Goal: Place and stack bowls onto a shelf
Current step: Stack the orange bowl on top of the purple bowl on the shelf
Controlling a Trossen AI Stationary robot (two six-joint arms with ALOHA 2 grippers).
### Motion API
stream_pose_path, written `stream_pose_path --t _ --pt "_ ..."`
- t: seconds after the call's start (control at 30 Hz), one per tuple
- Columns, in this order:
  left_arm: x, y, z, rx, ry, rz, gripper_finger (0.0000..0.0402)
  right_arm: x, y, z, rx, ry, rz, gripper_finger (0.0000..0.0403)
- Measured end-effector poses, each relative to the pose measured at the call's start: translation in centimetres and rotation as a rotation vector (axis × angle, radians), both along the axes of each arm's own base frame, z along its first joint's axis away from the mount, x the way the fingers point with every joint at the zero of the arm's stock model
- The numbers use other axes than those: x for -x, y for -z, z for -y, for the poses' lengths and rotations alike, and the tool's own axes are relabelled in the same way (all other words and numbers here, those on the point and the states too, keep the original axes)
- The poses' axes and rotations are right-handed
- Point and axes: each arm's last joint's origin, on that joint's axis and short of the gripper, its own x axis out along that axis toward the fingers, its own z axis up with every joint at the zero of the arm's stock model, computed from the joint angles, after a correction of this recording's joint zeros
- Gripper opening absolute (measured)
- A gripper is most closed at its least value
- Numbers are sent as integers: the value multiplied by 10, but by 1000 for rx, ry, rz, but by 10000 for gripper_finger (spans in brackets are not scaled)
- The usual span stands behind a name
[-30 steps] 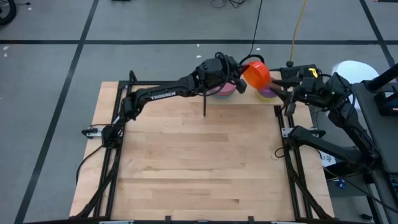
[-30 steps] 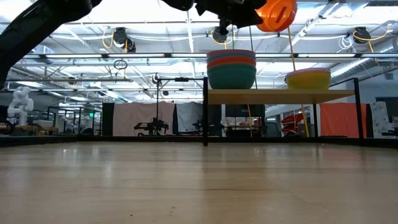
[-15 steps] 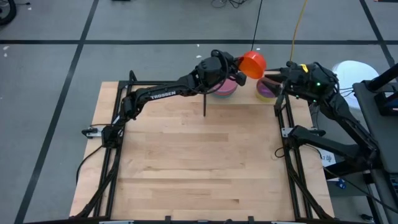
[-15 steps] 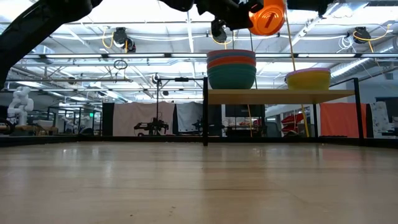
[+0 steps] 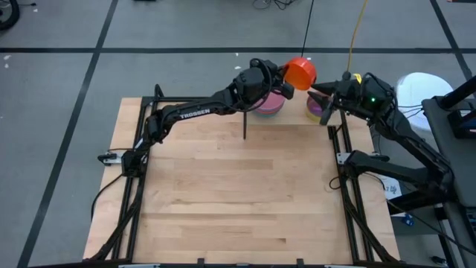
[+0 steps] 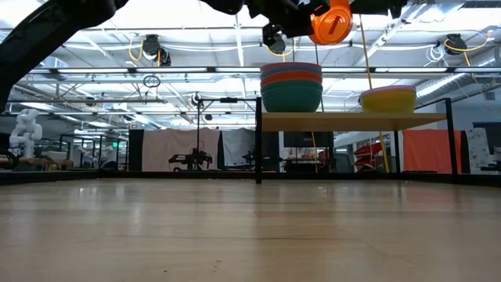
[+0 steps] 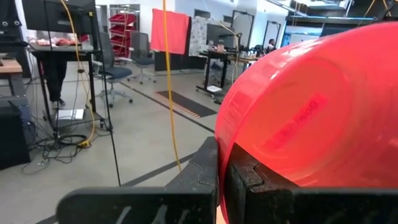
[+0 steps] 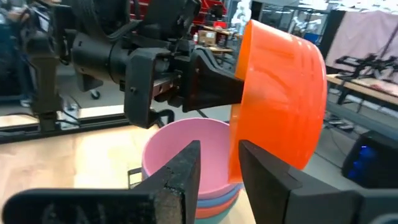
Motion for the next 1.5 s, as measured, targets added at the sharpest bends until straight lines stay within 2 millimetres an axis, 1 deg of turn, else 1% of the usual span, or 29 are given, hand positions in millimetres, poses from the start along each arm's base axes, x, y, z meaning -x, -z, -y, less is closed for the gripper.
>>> stream_pose_path --t 0.2,0.3,0.4,0.53,0.67,0.8,0.93,1.1,1.33,1.5 --pt "-2 5 6 16 13 -50 3 -5 0 -6 11 -17 -11 89" --pt "-2 6 6 27 10 -57 3 -6 0 -8 -33 -30 12 86" --pt "-2 6 6 31 4 -54 3 -6 1 -9 -74 -26 29 86" --pt "-2 7 6 33 11 -57 3 -6 1 -8 -77 -24 27 88" --pt "-2 7 6 37 7 -52 3 -6 1 -8 -76 -21 27 102" --pt "-1 7 5 50 -34 -42 3 -5 1 -7 -70 37 28 121" --pt "-1 8 5 52 -64 -49 3 -4 1 -5 -61 92 30 131" --pt "-2 8 8 64 -59 -40 3 -4 1 -3 -52 158 28 131" --pt "-4 8 15 67 -62 -39 3 -10 4 2 -57 173 1 131" --pt "-5 10 22 70 -57 -56 3 -11 6 6 -51 295 -24 130"
